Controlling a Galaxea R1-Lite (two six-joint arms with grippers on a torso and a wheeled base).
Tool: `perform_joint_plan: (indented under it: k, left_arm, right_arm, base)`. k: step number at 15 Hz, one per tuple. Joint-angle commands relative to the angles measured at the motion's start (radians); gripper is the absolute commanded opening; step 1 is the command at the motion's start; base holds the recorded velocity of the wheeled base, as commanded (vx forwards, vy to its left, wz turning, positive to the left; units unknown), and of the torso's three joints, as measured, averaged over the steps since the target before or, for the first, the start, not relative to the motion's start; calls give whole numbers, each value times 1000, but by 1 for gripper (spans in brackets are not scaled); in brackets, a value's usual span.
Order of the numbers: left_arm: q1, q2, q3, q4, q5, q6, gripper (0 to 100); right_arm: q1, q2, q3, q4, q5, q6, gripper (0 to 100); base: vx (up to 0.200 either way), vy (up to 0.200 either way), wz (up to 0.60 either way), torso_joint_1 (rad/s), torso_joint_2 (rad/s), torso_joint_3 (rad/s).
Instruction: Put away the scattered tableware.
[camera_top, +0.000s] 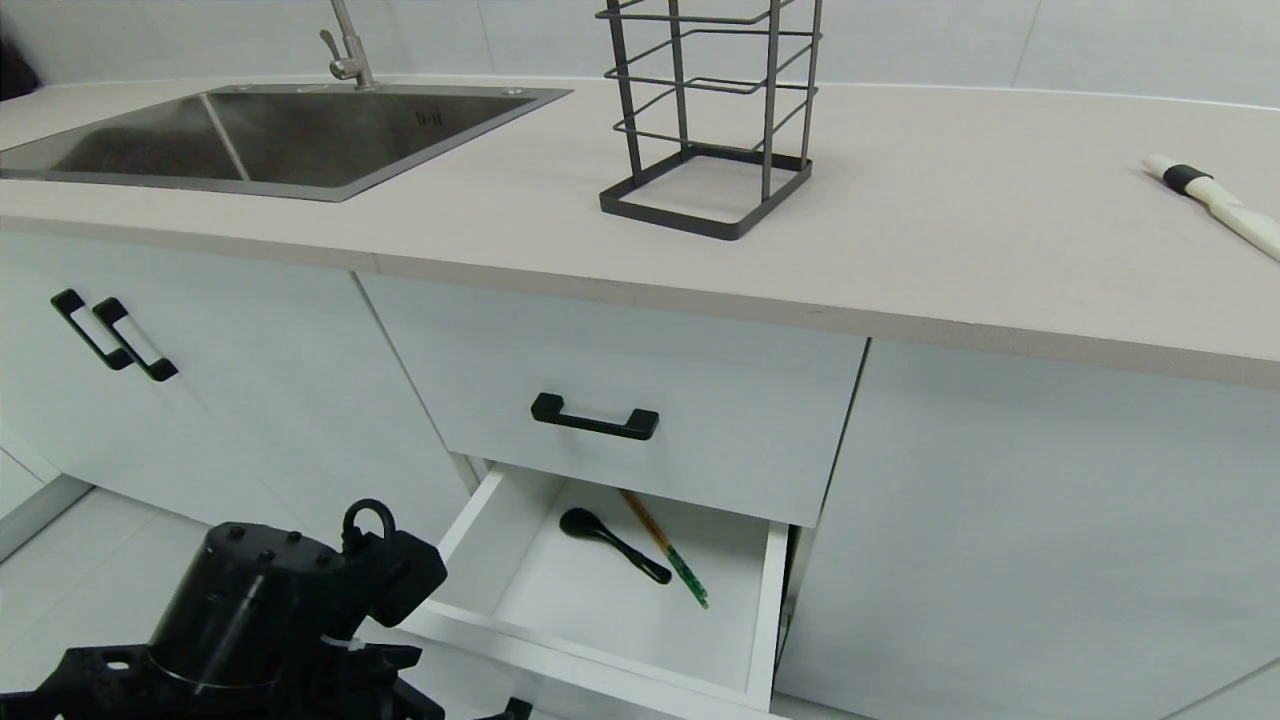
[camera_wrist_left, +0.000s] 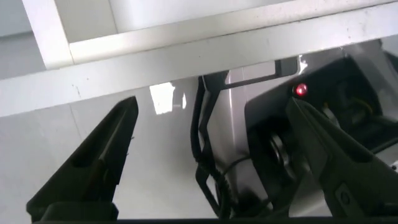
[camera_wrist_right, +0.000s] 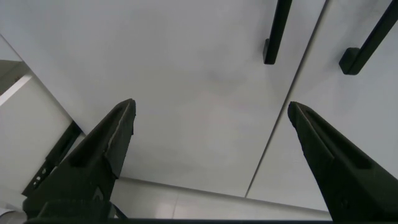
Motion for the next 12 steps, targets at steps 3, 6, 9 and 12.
perform_joint_plan:
  k: [3, 6, 9, 12]
  left_arm:
    - [0, 61, 18, -113, 0, 8, 100]
    - [0, 97, 38, -228, 0, 8, 100]
    - [-1, 127, 50, -317, 0, 8, 100]
    - [0, 186, 51, -444, 0, 8, 100]
  right_arm:
    - [0, 2, 0, 0, 0, -2, 100]
    - [0, 2, 0, 0, 0, -2, 100]
    - [0, 2, 0, 0, 0, -2, 100]
    - [0, 2, 0, 0, 0, 0, 100]
  base:
    - [0, 0, 0, 0, 0, 0]
    - [0, 0, 0, 0, 0, 0]
    - [0, 0, 0, 0, 0, 0]
    - [0, 0, 0, 0, 0, 0]
